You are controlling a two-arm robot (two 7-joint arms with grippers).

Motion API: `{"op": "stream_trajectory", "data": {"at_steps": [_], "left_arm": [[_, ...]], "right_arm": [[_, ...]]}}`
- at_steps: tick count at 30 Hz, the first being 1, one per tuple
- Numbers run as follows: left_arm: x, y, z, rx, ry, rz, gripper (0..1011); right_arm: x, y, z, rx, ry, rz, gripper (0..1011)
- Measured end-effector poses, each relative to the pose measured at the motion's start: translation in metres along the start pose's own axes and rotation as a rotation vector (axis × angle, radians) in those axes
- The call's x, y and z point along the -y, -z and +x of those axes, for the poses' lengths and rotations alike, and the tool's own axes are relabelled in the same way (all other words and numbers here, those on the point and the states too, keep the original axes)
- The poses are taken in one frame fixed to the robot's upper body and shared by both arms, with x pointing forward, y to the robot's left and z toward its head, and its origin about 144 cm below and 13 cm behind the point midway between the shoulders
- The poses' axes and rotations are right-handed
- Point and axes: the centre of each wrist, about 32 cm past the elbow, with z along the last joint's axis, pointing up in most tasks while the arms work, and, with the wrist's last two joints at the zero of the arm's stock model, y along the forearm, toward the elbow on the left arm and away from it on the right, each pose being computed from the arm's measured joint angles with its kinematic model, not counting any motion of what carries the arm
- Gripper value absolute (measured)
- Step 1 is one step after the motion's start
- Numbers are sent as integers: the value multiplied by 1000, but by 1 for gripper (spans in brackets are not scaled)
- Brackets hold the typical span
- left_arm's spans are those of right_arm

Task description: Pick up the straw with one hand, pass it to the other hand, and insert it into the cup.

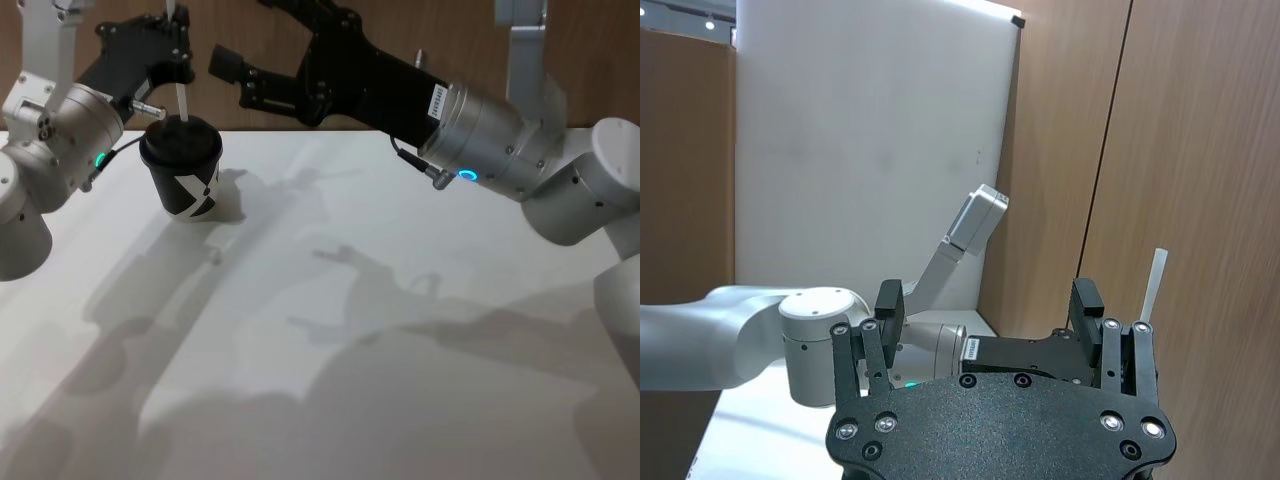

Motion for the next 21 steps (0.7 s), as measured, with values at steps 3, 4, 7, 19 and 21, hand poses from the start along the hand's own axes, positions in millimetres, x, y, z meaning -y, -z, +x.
{"op": "stream_trajectory", "data": {"at_steps": [3,4,7,19,21], "left_arm": [[2,0,-1,1,3,2,12],[2,1,-2,1,5,3,12],[3,1,-3,1,8,5,13],[8,3,-8,10,9,16,12],[8,4,-9,13,9,17,12]], "right_arm": [[0,0,0,0,0,0,1001],[0,0,0,0,0,0,1001],[0,0,0,0,0,0,1001],[0,0,0,0,0,0,1001],[0,0,0,0,0,0,1001]]}}
